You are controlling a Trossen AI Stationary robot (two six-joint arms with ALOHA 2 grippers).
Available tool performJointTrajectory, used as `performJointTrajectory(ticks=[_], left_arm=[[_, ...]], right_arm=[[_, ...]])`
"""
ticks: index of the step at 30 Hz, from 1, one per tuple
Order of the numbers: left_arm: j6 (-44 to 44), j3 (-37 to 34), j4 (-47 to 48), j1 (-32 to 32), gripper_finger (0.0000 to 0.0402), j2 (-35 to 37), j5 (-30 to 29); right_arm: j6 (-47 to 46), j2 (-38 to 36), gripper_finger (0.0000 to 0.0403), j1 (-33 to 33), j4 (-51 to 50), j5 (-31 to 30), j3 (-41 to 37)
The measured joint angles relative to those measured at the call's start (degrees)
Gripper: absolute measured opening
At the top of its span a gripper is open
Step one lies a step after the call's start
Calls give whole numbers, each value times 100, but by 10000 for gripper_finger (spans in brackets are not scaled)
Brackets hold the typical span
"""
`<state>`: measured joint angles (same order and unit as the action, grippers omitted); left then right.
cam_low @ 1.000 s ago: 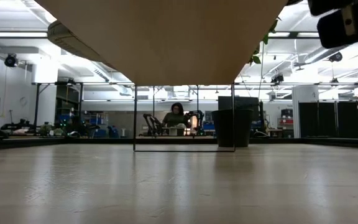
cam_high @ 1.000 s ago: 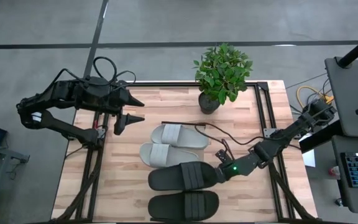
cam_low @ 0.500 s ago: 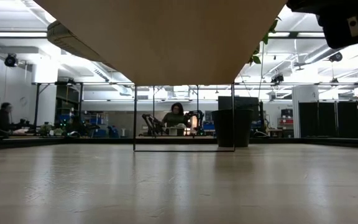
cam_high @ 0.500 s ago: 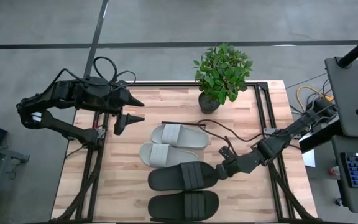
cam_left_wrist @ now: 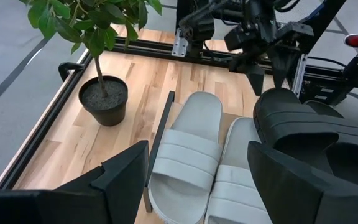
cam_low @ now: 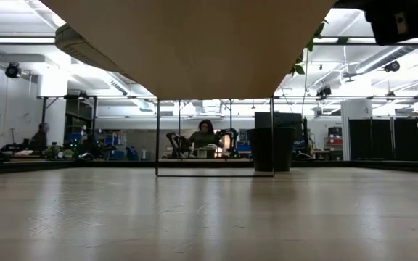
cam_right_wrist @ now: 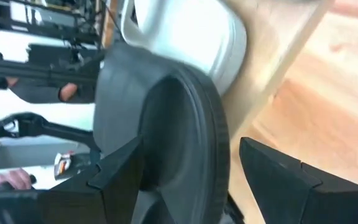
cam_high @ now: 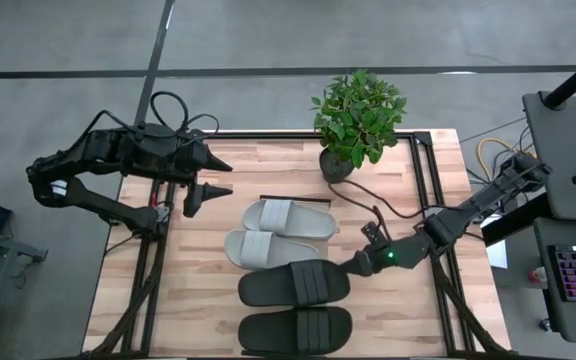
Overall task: Pick and place slides into the shelf
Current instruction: Adjust the slippers on the shelf
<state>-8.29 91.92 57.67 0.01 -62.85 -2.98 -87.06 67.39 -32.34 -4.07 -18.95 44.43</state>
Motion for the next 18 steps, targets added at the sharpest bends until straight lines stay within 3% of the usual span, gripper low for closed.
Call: performJointTrajectory(ticks=[7, 18], left_arm=[[5, -7, 15, 0, 258, 0, 0], [24, -20, 7, 0, 258, -97, 10]], right_arm=[[133, -155, 255, 182, 111, -457, 0], [931, 194, 251, 786, 1942, -426, 46]])
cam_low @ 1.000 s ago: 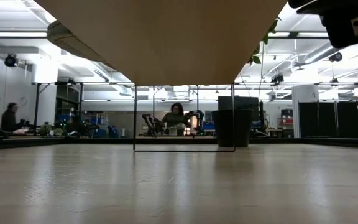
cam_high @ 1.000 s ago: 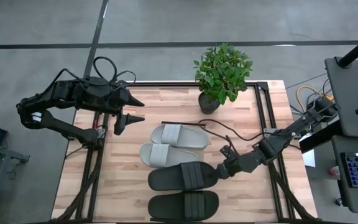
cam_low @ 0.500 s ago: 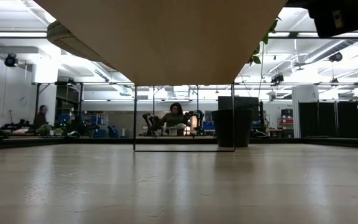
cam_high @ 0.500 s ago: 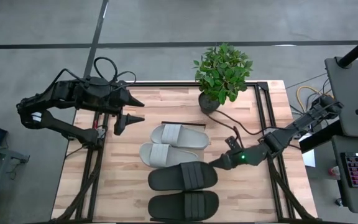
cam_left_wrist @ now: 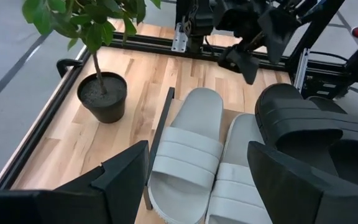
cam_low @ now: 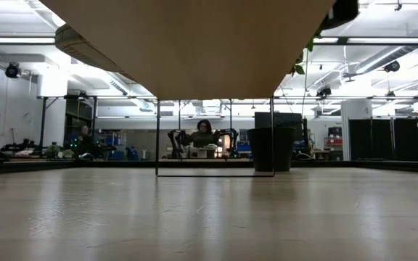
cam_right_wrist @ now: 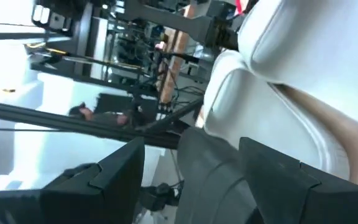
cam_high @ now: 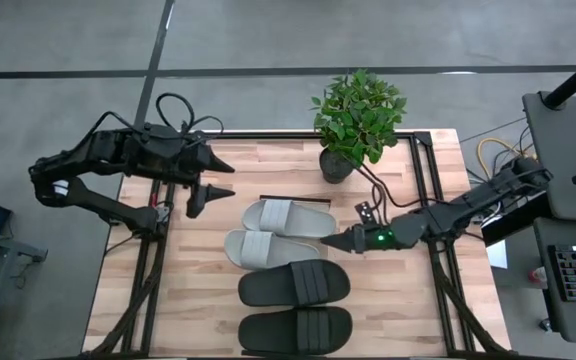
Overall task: Pick and place slides into the shelf
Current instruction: Adjust the slippers on the shelf
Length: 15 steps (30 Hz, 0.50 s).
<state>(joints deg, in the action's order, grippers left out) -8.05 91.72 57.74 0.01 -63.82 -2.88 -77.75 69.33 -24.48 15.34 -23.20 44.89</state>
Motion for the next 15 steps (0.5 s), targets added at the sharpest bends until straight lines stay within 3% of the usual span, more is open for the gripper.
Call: performJointTrajectory(ticks=[7, 15], left_arm=[[108, 0, 28, -2, 258, -72, 234], [146, 0, 25, 0, 258, -78, 236]], right_arm=[[133, 707, 251, 436, -759, 866, 865], [779, 1963, 245, 974, -2485, 1737, 2741]])
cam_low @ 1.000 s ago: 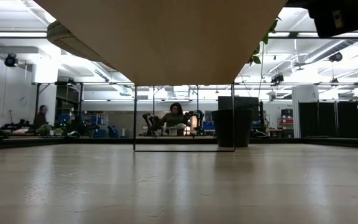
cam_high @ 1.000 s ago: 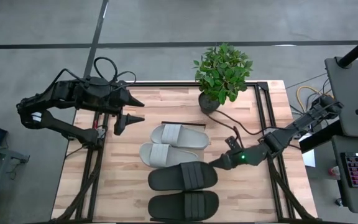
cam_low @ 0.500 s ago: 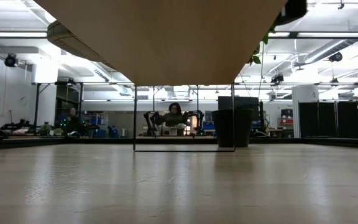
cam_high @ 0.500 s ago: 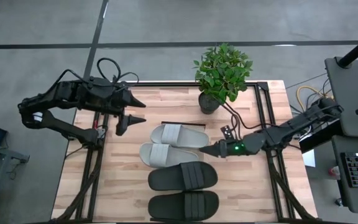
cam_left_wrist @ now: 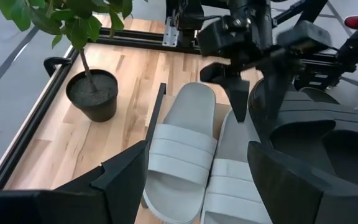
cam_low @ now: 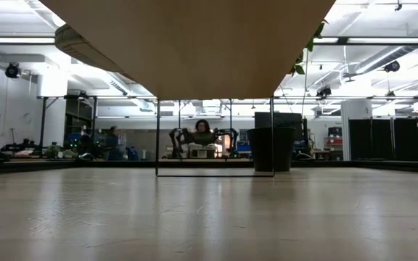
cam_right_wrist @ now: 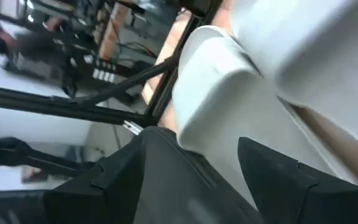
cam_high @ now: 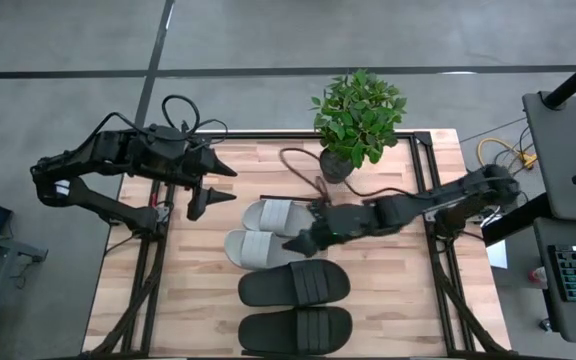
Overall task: Pick and place slides into the shelf
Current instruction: Adjust the slippers on the shelf
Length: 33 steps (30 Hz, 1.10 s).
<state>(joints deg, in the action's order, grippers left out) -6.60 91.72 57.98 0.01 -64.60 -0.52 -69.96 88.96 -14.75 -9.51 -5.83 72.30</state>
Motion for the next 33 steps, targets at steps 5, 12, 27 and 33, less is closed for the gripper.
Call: performJointTrajectory(ticks=[5, 12, 27, 33], left_arm=[[-27, 0, 2, 0, 258, 16, 23], [-45, 0, 16, -2, 258, 88, 42], [60, -7, 65, -2, 258, 92, 40], [99, -7, 61, -2, 258, 92, 40]], right_arm=[[320, 674, 235, 188, -669, 483, 988], [351, 1128, 230, 276, -1025, 509, 1481], [142, 1311, 230, 317, -960, 473, 1475], [99, 1375, 230, 327, -950, 473, 1473]])
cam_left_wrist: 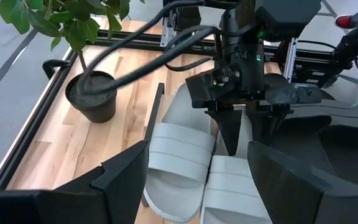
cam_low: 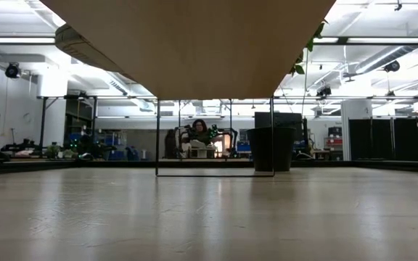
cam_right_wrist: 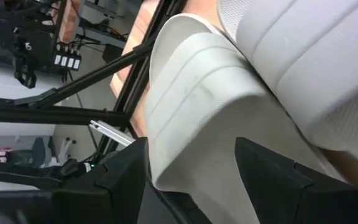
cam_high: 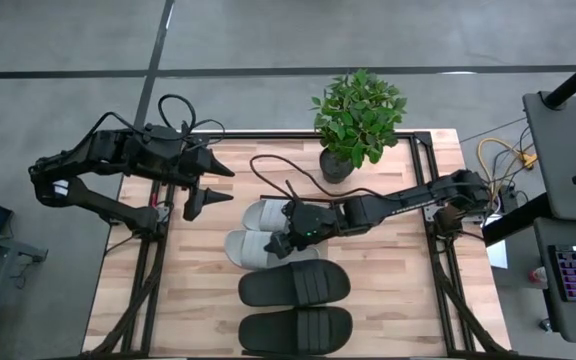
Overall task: Pick and place slides into the shelf
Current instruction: Adjust the slippers on the shelf
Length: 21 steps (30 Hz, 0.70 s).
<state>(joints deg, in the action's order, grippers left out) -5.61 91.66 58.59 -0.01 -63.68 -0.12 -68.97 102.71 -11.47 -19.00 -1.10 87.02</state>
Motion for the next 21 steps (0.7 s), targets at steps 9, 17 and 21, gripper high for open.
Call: performJointTrajectory(ticks=[9, 17, 21], left_arm=[[0, 0, -7, 0, 258, -2, 0], [2, -2, -9, 0, 258, -2, -2], [4, -4, -9, 0, 258, -2, -2]], right_arm=[[9, 62, 230, 52, 152, -17, 0], [67, 62, 200, 104, 164, 1, 0], [151, 62, 179, 104, 191, 2, 0]])
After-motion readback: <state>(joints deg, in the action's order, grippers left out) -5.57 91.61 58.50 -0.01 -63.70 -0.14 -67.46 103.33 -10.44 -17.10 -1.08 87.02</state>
